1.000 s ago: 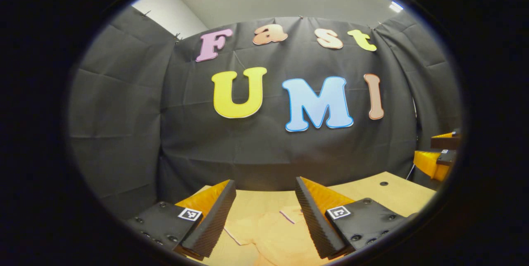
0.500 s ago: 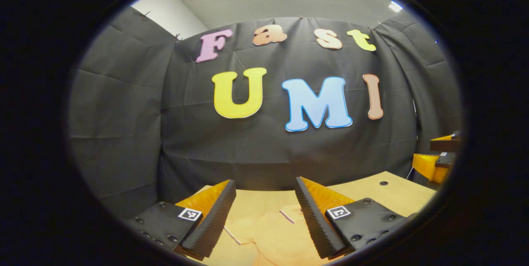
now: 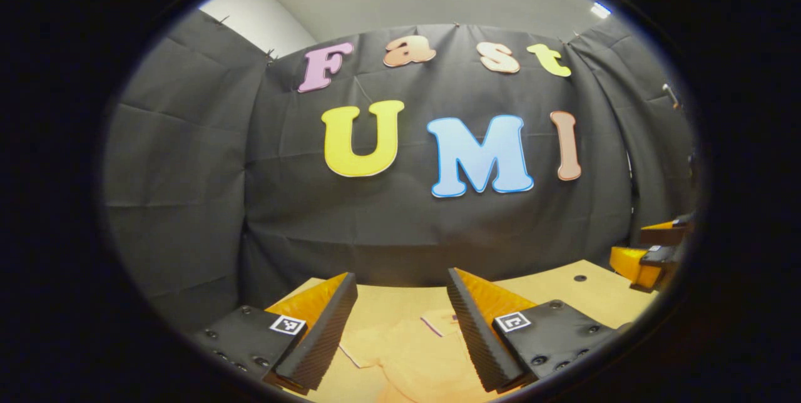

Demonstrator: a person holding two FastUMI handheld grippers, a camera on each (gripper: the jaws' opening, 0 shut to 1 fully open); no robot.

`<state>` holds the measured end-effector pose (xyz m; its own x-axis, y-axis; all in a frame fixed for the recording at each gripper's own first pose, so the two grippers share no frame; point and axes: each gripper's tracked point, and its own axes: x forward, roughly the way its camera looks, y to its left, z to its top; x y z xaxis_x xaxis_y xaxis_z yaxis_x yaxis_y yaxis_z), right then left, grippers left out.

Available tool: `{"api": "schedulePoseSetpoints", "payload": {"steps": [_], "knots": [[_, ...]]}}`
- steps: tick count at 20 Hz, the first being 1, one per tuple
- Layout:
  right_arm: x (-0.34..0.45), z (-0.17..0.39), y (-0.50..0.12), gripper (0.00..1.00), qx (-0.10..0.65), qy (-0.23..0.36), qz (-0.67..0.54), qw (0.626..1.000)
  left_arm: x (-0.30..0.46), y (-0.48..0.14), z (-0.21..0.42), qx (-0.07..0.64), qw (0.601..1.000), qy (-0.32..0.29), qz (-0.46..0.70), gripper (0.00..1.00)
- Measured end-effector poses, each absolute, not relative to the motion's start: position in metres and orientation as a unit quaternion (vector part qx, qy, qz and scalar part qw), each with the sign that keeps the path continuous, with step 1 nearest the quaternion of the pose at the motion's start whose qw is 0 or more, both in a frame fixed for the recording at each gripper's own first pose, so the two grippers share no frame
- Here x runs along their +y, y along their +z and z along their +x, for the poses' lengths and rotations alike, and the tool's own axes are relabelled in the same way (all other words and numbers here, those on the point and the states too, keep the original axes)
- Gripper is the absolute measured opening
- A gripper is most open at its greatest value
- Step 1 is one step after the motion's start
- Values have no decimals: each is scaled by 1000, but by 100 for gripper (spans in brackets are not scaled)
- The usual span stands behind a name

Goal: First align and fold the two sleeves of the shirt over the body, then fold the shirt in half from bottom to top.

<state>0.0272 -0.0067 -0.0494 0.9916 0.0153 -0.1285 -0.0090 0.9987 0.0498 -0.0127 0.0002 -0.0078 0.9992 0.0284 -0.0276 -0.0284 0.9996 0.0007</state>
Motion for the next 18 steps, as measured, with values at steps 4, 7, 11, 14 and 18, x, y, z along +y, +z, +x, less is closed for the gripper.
{"api": "schedulePoseSetpoints", "payload": {"steps": [4,7,11,14,18], "knots": [[-13,60,-98,97,125,13,40,991,4,-7,-19,16,999,31,2,94],[-20,85,-141,97,173,10,49,984,5,-9,-24,24,999,45,3,94],[-28,117,-198,97,242,6,63,968,6,-11,-31,34,997,62,9,94],[-27,138,-237,97,286,1,76,955,1,-15,-36,40,997,68,13,94],[-28,156,-278,97,347,-15,103,932,-6,-24,-45,52,996,71,7,94]]}}
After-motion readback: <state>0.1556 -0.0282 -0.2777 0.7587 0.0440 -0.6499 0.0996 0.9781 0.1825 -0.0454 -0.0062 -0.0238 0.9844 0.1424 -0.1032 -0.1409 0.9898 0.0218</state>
